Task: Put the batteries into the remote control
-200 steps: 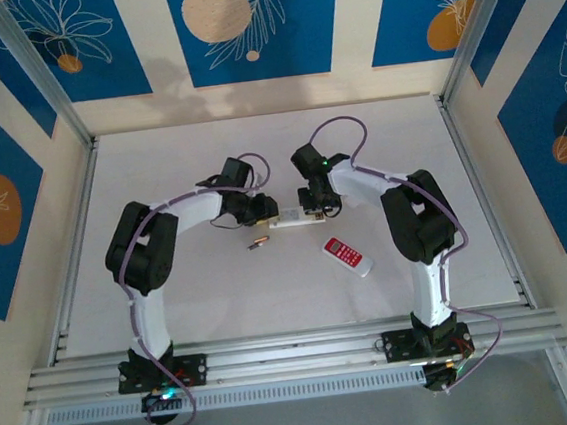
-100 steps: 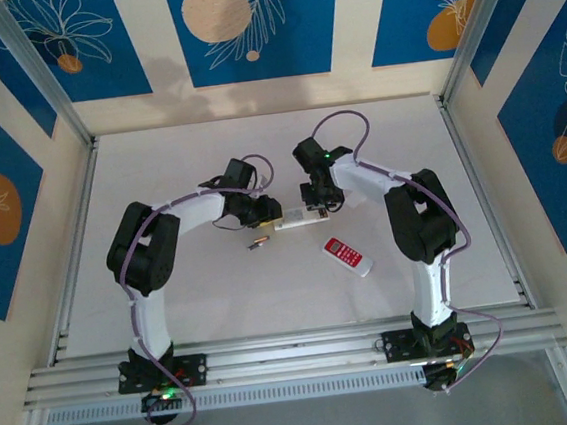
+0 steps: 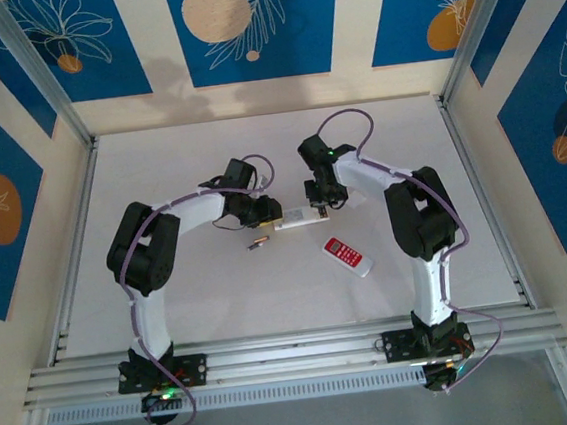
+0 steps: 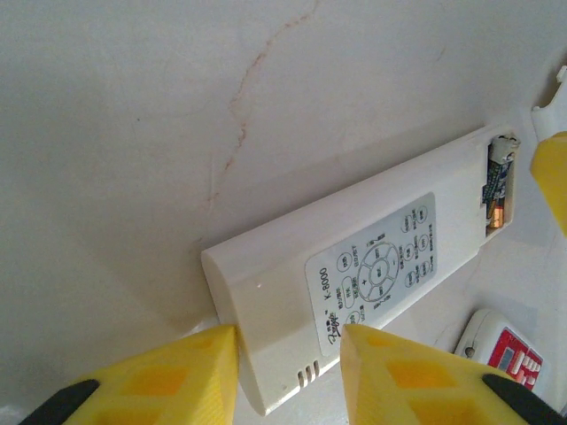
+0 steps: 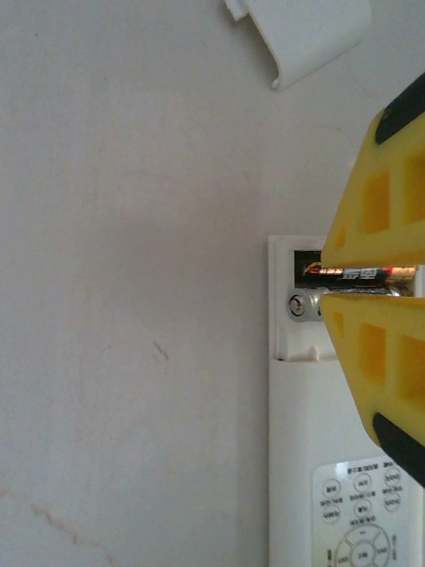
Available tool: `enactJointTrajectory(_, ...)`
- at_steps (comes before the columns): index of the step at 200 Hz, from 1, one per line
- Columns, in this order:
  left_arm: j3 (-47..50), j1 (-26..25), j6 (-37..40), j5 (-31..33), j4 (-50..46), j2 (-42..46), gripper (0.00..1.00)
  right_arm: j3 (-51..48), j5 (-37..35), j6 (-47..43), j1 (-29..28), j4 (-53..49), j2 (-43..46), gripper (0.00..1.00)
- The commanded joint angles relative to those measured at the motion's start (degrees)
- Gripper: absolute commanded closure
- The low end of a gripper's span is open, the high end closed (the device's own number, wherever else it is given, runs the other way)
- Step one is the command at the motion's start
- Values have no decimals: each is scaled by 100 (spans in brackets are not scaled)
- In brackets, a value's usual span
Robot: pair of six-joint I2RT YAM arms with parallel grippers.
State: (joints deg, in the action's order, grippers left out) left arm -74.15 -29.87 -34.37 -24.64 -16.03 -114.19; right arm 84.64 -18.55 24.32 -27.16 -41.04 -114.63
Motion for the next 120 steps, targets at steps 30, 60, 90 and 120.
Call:
enactJointTrajectory(30,-111,-54,108,-143,-146,-103,63,27,191,17,15,47,-192,87)
enactJointTrajectory(60,-115,-59,104,-146,-144,-103,63,-113,128,-6,3,10,-176,91)
enactJointTrajectory(90,-117,-50,97,-145,-141,-114,63,-271,148,14,-26,-1,-205,91)
enactJointTrajectory(120,-103,-61,94,-142,-145,-104,63,-427,266,94,-148,-20,-297,92)
